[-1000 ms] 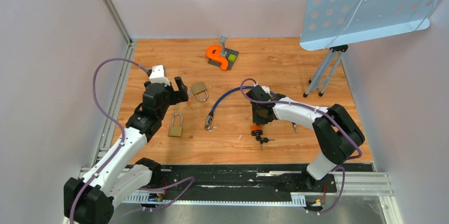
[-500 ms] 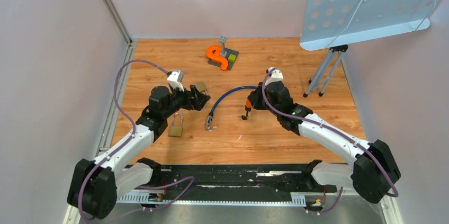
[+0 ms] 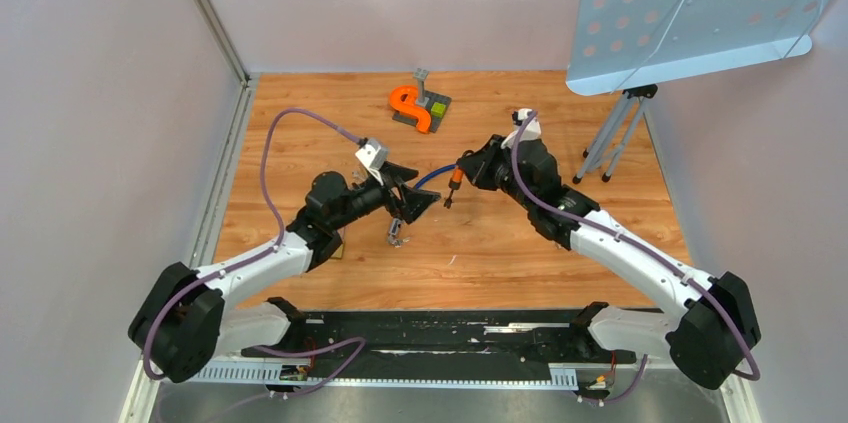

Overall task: Lock with the key
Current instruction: Pick up the lock from the center of the board.

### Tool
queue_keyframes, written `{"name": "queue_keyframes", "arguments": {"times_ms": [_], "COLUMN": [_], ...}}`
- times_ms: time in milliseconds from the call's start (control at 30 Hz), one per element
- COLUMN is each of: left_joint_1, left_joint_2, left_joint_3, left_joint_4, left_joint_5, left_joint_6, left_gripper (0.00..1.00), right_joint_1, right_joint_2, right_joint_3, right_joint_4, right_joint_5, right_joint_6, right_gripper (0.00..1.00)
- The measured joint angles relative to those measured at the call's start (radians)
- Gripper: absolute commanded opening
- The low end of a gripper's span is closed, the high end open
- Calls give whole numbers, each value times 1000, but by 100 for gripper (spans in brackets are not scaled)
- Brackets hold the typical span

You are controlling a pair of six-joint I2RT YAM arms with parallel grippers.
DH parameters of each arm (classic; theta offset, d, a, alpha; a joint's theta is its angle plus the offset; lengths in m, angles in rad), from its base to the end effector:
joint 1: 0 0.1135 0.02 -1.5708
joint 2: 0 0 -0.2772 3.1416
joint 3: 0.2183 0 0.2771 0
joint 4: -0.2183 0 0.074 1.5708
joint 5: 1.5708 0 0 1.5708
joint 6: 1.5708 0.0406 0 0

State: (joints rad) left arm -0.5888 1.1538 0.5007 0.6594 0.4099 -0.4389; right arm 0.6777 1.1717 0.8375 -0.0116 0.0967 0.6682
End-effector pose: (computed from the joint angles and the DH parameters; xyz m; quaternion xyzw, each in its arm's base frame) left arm 0.2158 -0.1636 0.2509 0.1956 0.6774 -0.4663 0.5343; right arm 0.2324 0.1820 0.2981 0.0239 0.8174 0.3270 0.4737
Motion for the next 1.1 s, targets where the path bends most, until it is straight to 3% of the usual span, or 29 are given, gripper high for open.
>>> {"name": "queue_keyframes", "arguments": {"times_ms": [233, 400, 600, 767, 1000, 1100], "left_joint_1": [-233, -319, -360, -367, -368, -369], "left_joint_2": [50, 117, 211, 261, 260, 260], "left_joint_3": [71, 102, 119, 120, 137, 137], "left_joint_4": [26, 89, 150, 187, 198, 200], "left_joint_5": [-241, -400, -528, -581, -577, -577], "left_joint_6": [221, 329, 390, 405, 404, 404], "left_gripper": [94, 91, 78, 60, 66, 63], "right_joint_1": [0, 0, 0, 0, 0, 0], "right_joint_2": [-3, -18, -32, -47, -49, -49], "right_joint_3": [106, 108, 108, 108, 108, 108], "right_joint_4": [-101, -138, -173, -174, -174, -174], "right_joint_5": [0, 8, 18, 18, 18, 17], "right_joint_6": [185, 267, 317, 329, 335, 339], "right_gripper": [0, 0, 0, 0, 0, 0]}}
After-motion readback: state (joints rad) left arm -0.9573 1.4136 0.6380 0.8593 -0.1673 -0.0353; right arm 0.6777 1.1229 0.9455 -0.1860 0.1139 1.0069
